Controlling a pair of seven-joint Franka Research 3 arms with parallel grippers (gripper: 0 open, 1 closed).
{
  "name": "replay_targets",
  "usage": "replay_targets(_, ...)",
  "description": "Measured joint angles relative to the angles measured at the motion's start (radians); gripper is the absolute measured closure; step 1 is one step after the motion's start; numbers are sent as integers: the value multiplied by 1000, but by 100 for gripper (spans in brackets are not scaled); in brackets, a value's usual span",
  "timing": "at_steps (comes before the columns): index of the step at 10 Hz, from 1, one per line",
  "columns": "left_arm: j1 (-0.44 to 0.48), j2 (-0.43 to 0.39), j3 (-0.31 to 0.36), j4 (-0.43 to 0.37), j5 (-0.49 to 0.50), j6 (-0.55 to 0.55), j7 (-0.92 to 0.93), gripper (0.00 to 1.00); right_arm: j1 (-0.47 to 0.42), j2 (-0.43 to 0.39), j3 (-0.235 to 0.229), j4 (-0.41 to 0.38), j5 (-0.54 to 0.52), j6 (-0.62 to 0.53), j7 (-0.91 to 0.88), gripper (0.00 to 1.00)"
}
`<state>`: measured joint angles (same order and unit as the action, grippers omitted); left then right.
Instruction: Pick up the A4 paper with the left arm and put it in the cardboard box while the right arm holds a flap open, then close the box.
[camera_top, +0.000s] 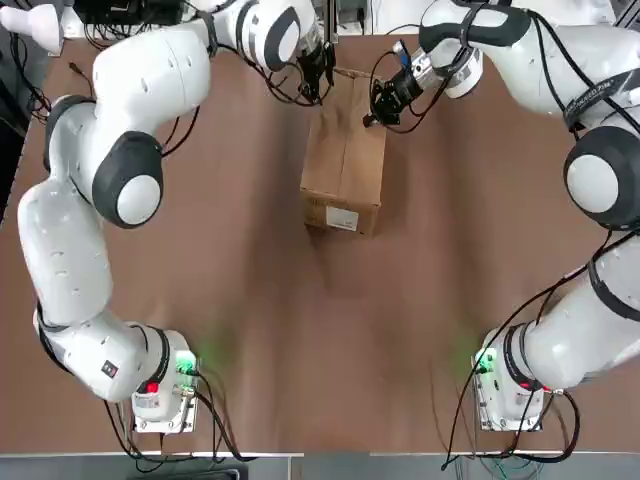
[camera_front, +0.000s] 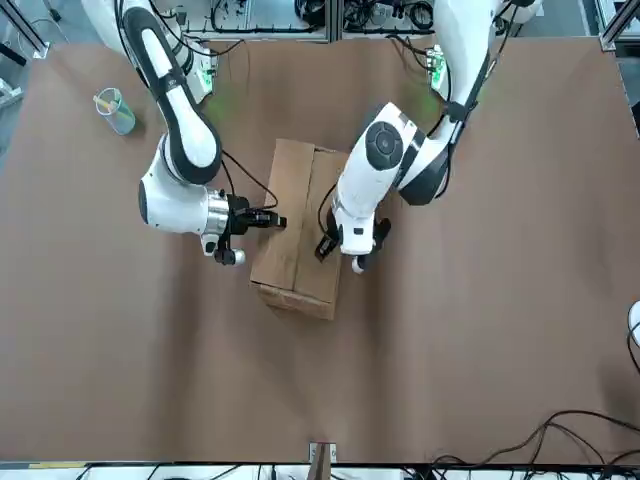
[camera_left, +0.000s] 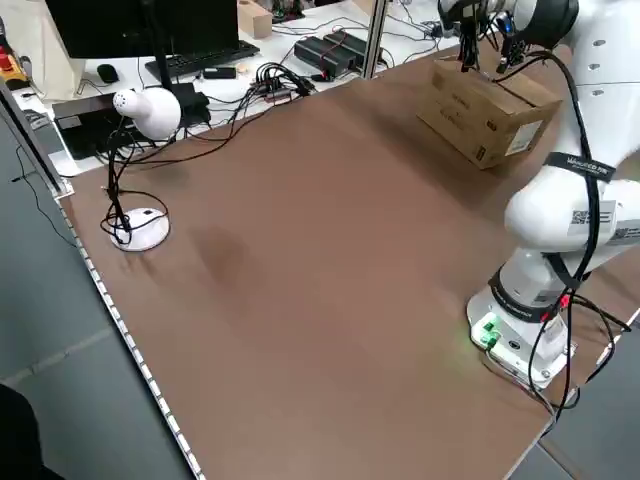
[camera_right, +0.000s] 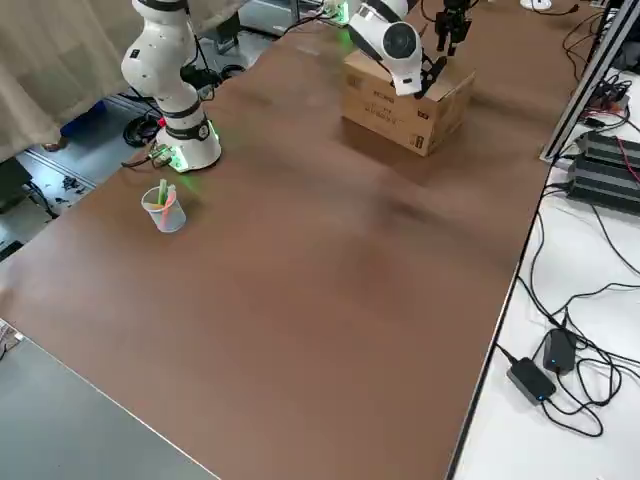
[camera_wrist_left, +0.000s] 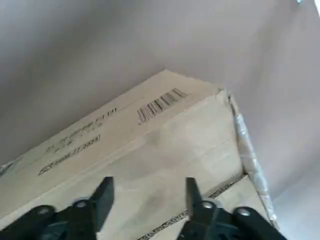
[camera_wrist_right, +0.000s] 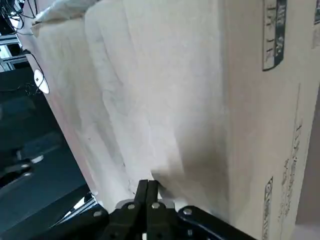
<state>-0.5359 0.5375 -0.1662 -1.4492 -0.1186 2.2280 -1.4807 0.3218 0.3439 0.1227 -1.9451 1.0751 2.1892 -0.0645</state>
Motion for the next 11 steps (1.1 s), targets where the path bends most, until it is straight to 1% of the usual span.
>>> replay_targets(1,3,-25,22,13,7,-38,4,14,0,0,-2,0,0,-1,6,93)
replay_targets(2,14,-62,43,20,37,-76,12,1,0,0,-2,1,0,-5,17,89)
replay_targets(3,39,-102,54,23,67,-117,40,0,0,0,-3,5,0,-11,20,85)
replay_targets(5,119,-155,58,23,82,-194,164,0,-1,0,-10,17,0,-40,41,81)
replay_targets(7,210,-176,60,23,84,-259,329,0,-4,0,-17,33,-2,-77,63,79)
replay_targets(9,294,-191,62,23,84,-306,485,0,-12,-2,-19,47,-7,-102,78,79)
replay_targets(11,377,-210,63,23,85,-354,646,0,-27,-9,-21,66,-28,-153,109,79)
